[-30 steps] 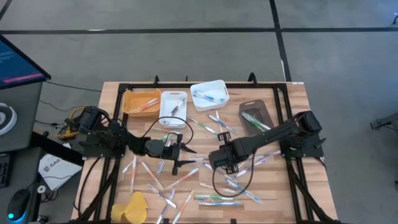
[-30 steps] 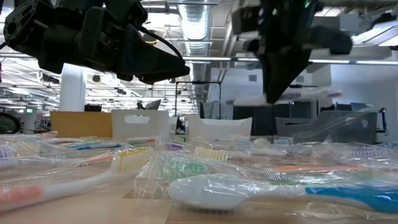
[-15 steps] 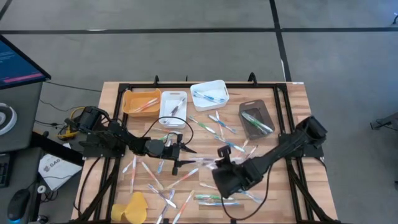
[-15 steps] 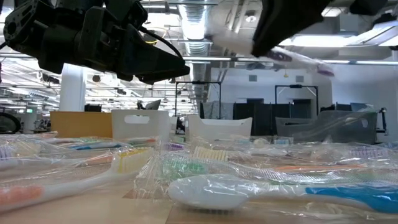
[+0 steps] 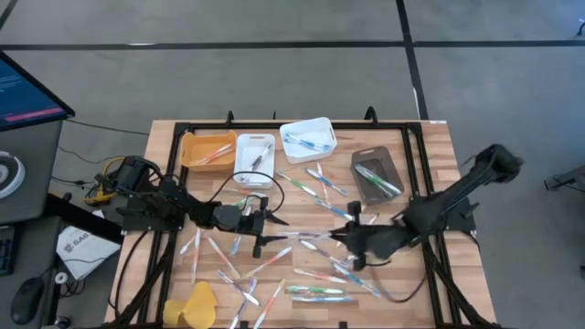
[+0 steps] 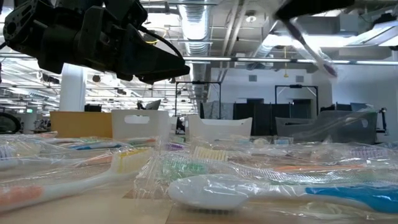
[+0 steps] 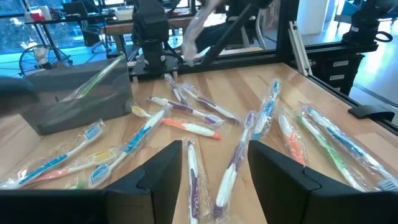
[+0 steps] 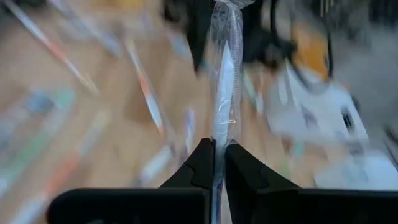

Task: Pick & Place Toothbrushes
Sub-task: Put the purple toothbrush into the left white bin

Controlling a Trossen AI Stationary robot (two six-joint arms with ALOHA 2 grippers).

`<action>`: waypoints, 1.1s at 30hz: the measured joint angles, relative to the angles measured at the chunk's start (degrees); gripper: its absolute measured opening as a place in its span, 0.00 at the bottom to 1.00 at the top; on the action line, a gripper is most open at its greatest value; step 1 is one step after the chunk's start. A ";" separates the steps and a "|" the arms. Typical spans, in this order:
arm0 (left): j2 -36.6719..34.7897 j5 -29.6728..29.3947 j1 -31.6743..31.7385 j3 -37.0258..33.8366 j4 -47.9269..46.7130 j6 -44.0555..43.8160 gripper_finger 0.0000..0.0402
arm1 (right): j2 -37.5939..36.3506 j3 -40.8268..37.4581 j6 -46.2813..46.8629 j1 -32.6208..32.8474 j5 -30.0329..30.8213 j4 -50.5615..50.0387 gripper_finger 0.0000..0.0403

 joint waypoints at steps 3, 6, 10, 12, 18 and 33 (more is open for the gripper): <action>0.02 -0.62 0.28 0.00 0.41 0.18 0.44 | -6.63 -12.04 -9.09 -0.71 -6.29 23.55 0.02; 0.02 -1.99 0.92 0.00 1.87 0.18 0.44 | -9.07 -20.81 -16.14 -2.23 -13.79 42.06 0.02; 0.02 -2.08 1.57 0.00 7.09 0.18 0.44 | -8.81 -25.15 -17.56 -5.37 -23.47 54.25 0.02; 0.02 -2.25 1.64 0.00 9.55 0.18 0.44 | -7.39 -25.13 -17.09 -6.80 -27.63 56.53 0.02; 0.05 -1.35 1.62 3.03 10.71 -0.24 0.44 | 0.83 -21.04 -17.26 -10.16 -35.00 61.60 0.02; 6.99 3.65 1.62 8.35 10.61 0.29 0.44 | 11.43 -10.29 -17.69 -14.13 -37.95 57.83 0.02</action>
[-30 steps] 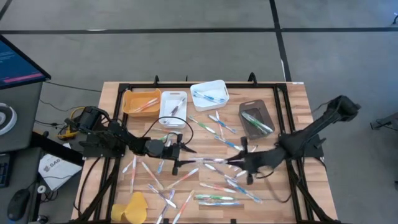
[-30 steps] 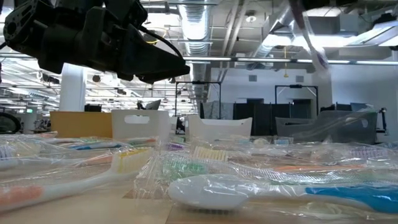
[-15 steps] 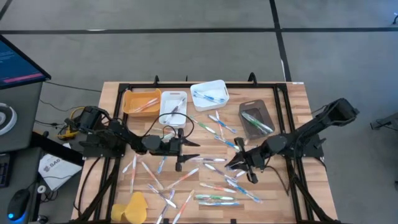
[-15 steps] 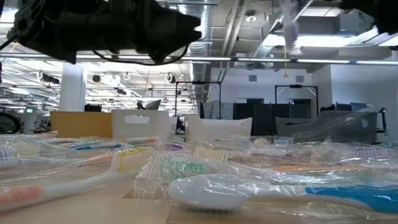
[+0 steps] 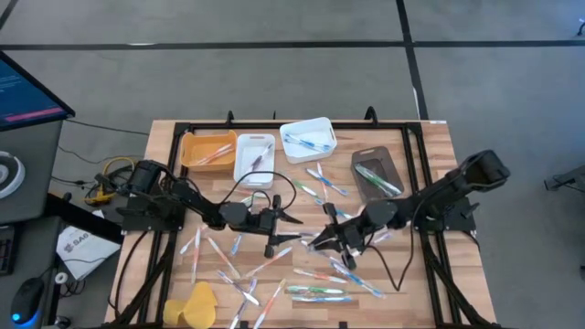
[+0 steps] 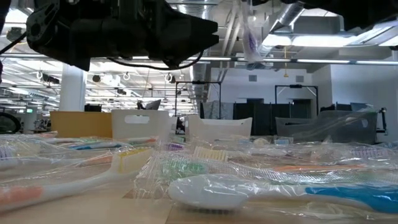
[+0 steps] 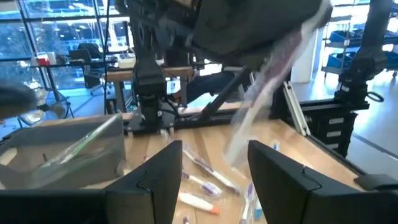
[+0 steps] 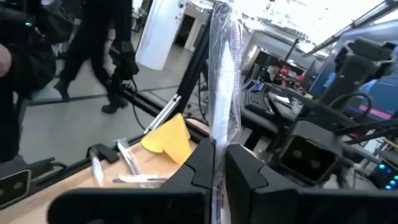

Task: Pick & Place Toothbrushes
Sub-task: Put the purple toothbrush into the left white bin

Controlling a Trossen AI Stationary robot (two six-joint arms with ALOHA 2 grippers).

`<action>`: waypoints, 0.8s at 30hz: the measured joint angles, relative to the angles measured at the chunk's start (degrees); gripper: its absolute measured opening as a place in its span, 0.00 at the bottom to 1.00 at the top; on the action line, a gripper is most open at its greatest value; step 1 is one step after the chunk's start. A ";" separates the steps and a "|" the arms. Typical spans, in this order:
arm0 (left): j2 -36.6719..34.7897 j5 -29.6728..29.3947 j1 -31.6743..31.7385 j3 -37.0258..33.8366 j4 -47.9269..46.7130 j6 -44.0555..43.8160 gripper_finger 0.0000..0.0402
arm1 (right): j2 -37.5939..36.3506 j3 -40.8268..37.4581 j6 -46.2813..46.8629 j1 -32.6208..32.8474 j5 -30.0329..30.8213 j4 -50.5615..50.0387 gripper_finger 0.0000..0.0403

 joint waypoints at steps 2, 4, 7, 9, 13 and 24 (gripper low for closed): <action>-0.02 0.50 0.00 0.00 0.57 0.04 0.44 | -0.40 0.00 0.00 -0.41 -0.02 0.01 0.02; -0.02 0.99 0.00 0.00 0.96 0.09 0.44 | -0.31 0.00 -0.18 -1.18 -0.03 0.19 0.02; -0.07 1.01 0.00 0.00 1.37 0.11 0.44 | -0.27 0.00 0.78 -2.99 -0.24 0.08 0.02; -0.07 1.01 0.00 0.00 1.33 0.11 0.44 | -0.27 0.00 1.33 -4.26 -1.82 0.06 0.02; -0.07 0.99 0.00 0.00 1.35 1.17 0.44 | -0.27 0.00 1.99 -6.02 -6.02 0.56 0.02; -0.09 -0.03 0.09 0.00 1.32 3.13 0.44 | -0.27 0.00 3.43 -6.44 -6.16 0.30 0.02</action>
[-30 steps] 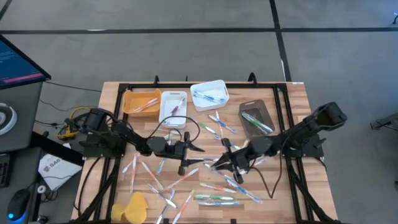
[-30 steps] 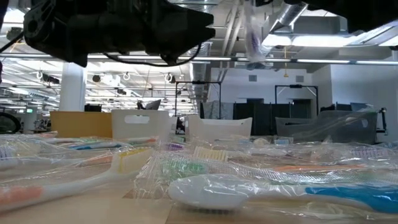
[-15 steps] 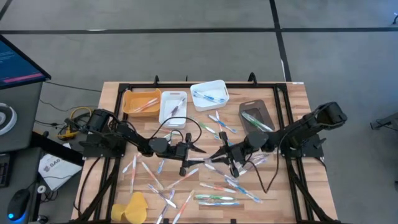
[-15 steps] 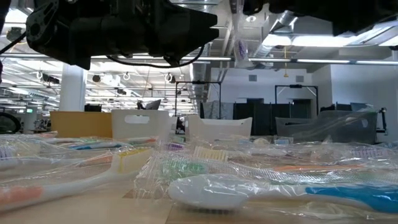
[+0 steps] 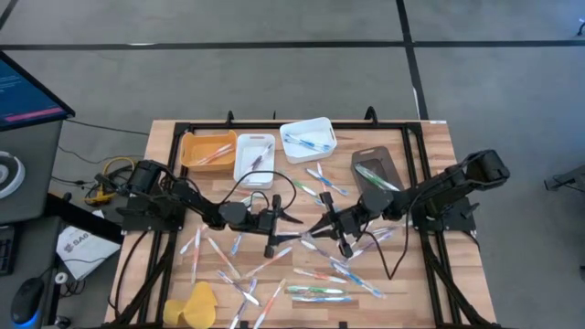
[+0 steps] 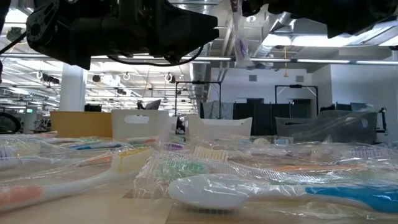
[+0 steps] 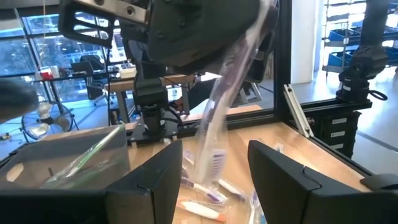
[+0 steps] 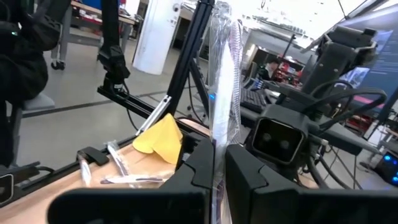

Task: Pick & Place Toothbrushes
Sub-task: Put the purple toothbrush into the left white bin

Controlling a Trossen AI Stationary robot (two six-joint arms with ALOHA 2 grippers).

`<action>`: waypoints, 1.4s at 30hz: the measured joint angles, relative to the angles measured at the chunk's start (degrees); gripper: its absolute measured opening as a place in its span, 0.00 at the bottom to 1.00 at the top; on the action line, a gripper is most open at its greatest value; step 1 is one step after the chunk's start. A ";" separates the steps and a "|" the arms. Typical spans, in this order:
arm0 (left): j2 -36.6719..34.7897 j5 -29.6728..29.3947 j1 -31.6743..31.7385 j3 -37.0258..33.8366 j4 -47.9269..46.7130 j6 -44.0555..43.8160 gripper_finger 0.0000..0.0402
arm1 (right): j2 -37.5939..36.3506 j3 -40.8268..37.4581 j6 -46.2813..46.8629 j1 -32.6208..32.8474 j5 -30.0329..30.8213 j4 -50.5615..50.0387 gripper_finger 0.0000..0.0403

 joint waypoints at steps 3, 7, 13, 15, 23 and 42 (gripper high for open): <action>0.00 -0.07 0.52 0.00 0.01 -0.01 0.44 | 0.00 0.00 0.00 -0.08 0.02 -0.02 0.02; 0.00 -0.25 1.45 0.68 -0.04 -0.06 0.44 | 0.01 0.00 0.00 -0.08 0.02 -0.05 0.02; -0.04 -0.04 1.35 3.06 -0.09 0.00 0.44 | 0.02 0.00 0.02 -0.08 0.04 -0.42 0.02; -0.04 1.19 1.35 3.10 -0.09 -0.02 0.44 | 0.02 0.00 0.00 -0.08 0.04 -0.42 0.02; -0.04 3.49 1.35 3.39 -0.22 -0.02 0.44 | 0.02 0.00 0.00 -0.08 0.07 -0.81 0.03; -0.04 4.02 1.53 5.68 -3.61 -0.02 0.44 | 0.03 0.00 -0.26 -0.45 0.20 -1.49 0.03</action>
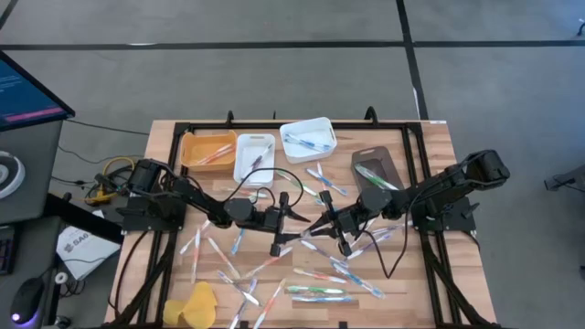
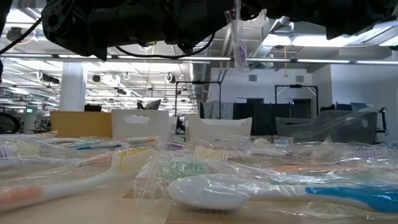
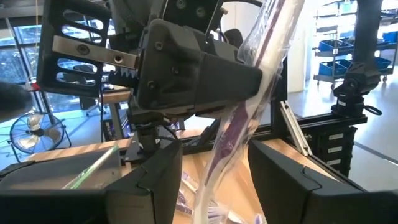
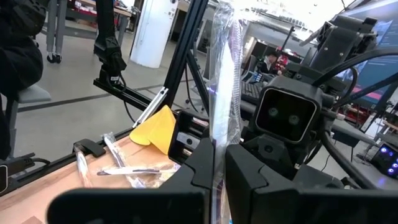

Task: Pick & Place Toothbrushes
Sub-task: Put the purple toothbrush into the left white bin

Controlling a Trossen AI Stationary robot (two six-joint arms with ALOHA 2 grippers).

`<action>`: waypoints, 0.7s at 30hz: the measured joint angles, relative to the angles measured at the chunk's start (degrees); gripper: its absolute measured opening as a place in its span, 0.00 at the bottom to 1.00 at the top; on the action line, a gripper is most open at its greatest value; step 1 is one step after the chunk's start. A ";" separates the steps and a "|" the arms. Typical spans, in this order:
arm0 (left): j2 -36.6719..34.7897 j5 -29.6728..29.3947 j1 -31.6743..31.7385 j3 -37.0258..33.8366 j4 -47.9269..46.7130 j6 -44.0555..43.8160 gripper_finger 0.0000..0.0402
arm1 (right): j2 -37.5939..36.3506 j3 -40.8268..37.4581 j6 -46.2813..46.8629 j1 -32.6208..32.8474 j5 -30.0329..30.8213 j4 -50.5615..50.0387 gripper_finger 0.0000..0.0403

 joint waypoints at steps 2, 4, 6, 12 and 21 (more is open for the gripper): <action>0.00 -0.01 0.00 0.00 0.00 -0.16 0.44 | -0.01 0.00 -0.18 0.00 0.00 -0.01 0.03; 0.00 -0.01 0.00 0.01 0.00 -0.17 0.43 | 0.01 0.00 -0.18 0.00 0.00 0.00 0.03; 0.00 -0.02 0.00 0.00 0.00 -0.17 0.40 | 0.01 0.00 -0.18 0.00 0.00 0.00 0.03; 0.00 -0.03 0.00 0.00 0.00 -0.17 0.31 | 0.00 0.00 -0.19 0.00 0.00 -0.11 0.03; 0.00 0.08 0.48 0.00 -0.23 -0.17 0.17 | 0.01 0.00 -0.20 0.00 0.03 -0.42 0.03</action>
